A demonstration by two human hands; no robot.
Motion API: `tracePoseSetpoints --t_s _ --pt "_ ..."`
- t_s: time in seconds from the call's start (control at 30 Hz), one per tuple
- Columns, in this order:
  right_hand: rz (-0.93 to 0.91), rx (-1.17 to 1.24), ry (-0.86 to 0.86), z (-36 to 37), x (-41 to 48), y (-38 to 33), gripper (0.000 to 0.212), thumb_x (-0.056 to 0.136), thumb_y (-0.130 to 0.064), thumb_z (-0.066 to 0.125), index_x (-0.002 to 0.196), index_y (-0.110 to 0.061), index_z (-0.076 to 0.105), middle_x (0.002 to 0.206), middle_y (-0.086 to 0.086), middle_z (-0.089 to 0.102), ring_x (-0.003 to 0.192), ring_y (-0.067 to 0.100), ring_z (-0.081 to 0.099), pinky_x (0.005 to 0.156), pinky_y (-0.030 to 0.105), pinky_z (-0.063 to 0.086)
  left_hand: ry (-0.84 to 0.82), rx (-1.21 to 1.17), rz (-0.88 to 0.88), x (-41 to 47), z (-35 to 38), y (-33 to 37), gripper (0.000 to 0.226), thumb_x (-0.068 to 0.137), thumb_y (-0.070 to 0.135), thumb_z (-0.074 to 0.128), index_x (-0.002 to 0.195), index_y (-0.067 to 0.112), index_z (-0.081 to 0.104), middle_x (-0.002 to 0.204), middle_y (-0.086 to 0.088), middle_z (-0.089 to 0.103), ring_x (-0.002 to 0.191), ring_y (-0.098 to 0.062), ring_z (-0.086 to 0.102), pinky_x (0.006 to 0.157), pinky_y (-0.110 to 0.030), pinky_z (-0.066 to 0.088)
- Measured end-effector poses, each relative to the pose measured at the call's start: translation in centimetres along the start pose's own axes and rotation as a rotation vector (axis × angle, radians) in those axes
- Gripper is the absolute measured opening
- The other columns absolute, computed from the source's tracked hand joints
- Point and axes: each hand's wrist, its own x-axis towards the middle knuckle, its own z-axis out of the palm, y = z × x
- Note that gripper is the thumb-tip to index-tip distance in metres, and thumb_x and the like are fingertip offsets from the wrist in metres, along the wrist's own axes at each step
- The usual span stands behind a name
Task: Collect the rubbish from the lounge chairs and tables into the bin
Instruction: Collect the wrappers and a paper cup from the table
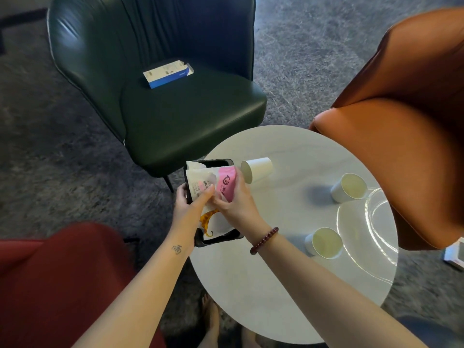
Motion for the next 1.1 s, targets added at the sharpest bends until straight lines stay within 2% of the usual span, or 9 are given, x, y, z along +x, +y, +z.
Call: tracePoseSetpoints --t_s 0.17,0.3,0.37,0.43,0.5,0.67,0.83,0.93,1.1 --pt "0.021 0.032 -0.036 0.3 -0.1 0.2 0.084 0.077 -0.028 0.070 0.141 -0.021 0.016 0.129 0.010 0.041 0.116 0.022 0.048 0.094 0.044 0.049 0.061 0.052 0.020 0.1 -0.5 -0.4 0.065 0.074 0.036 0.070 0.131 0.023 0.041 0.115 -0.002 0.061 0.098 -0.018 0.062 0.070 -0.028 0.053" --pt "0.061 0.140 -0.250 -0.9 0.6 0.0 0.074 0.077 -0.029 0.071 0.135 -0.027 0.024 0.123 -0.001 0.046 0.113 0.017 0.048 0.087 0.027 0.051 0.116 0.025 0.041 0.4 -1.1 -0.4 0.056 0.075 0.037 0.070 0.124 0.024 0.047 0.105 0.000 0.065 0.088 -0.014 0.065 0.057 -0.020 0.051" --pt "0.072 0.131 -0.200 -2.3 2.0 0.1 0.079 0.077 -0.035 0.069 0.140 -0.025 0.022 0.129 0.000 0.041 0.119 0.016 0.042 0.096 0.031 0.042 0.137 -0.032 0.023 0.9 -1.7 -0.3 0.049 0.077 0.033 0.069 0.121 0.023 0.050 0.102 0.000 0.066 0.084 -0.013 0.066 0.054 -0.020 0.051" --pt "-0.041 -0.147 -0.012 -3.9 4.0 0.9 0.073 0.079 -0.034 0.068 0.139 -0.021 0.028 0.136 0.005 0.041 0.122 0.020 0.041 0.101 0.036 0.037 0.158 -0.060 0.009 1.5 -2.4 -0.3 0.045 0.077 0.032 0.069 0.118 0.023 0.051 0.099 0.003 0.066 0.082 -0.011 0.066 0.055 -0.021 0.050" --pt "-0.169 -0.603 0.086 -5.3 5.8 2.4 0.068 0.080 -0.031 0.066 0.138 -0.020 0.031 0.139 0.006 0.041 0.124 0.023 0.040 0.103 0.039 0.032 0.184 -0.063 0.006 2.0 -3.1 -0.6 0.044 0.077 0.032 0.069 0.116 0.025 0.051 0.095 0.006 0.066 0.079 -0.008 0.066 0.054 -0.020 0.048" --pt "-0.221 -1.169 -0.093 -6.9 8.9 6.8 0.076 0.078 -0.015 0.062 0.141 -0.022 0.020 0.148 0.007 0.027 0.136 0.026 0.022 0.107 0.040 0.018 0.235 -0.069 -0.024 3.0 -4.4 -1.8 0.044 0.076 0.031 0.070 0.115 0.023 0.052 0.091 0.007 0.066 0.076 -0.008 0.065 0.053 -0.022 0.048" --pt "-0.237 -1.358 -0.134 -6.8 10.1 8.9 0.084 0.072 0.005 0.053 0.142 -0.020 0.014 0.143 0.009 0.028 0.136 0.027 0.020 0.111 0.041 0.011 0.248 -0.048 -0.061 3.0 -5.4 -4.3 0.035 0.078 0.029 0.070 0.109 0.022 0.055 0.090 0.005 0.067 0.073 -0.008 0.065 0.047 -0.018 0.047" --pt "-0.305 -1.355 -0.088 -6.7 10.3 10.0 0.084 0.070 0.009 0.050 0.141 -0.021 0.017 0.137 0.009 0.035 0.131 0.026 0.026 0.109 0.040 0.011 0.247 -0.031 -0.088 2.6 -5.7 -6.1 0.033 0.079 0.029 0.070 0.108 0.021 0.055 0.091 0.003 0.067 0.073 -0.010 0.065 0.046 -0.020 0.048" --pt "-0.282 -1.329 -0.068 -7.3 9.9 10.9 0.089 0.066 0.013 0.052 0.142 -0.018 0.016 0.140 0.017 0.027 0.136 0.029 0.017 0.111 0.041 0.003 0.232 -0.012 -0.106 2.3 -5.3 -7.8 0.033 0.078 0.029 0.070 0.106 0.022 0.055 0.096 0.001 0.067 0.078 -0.013 0.065 0.052 -0.025 0.049"
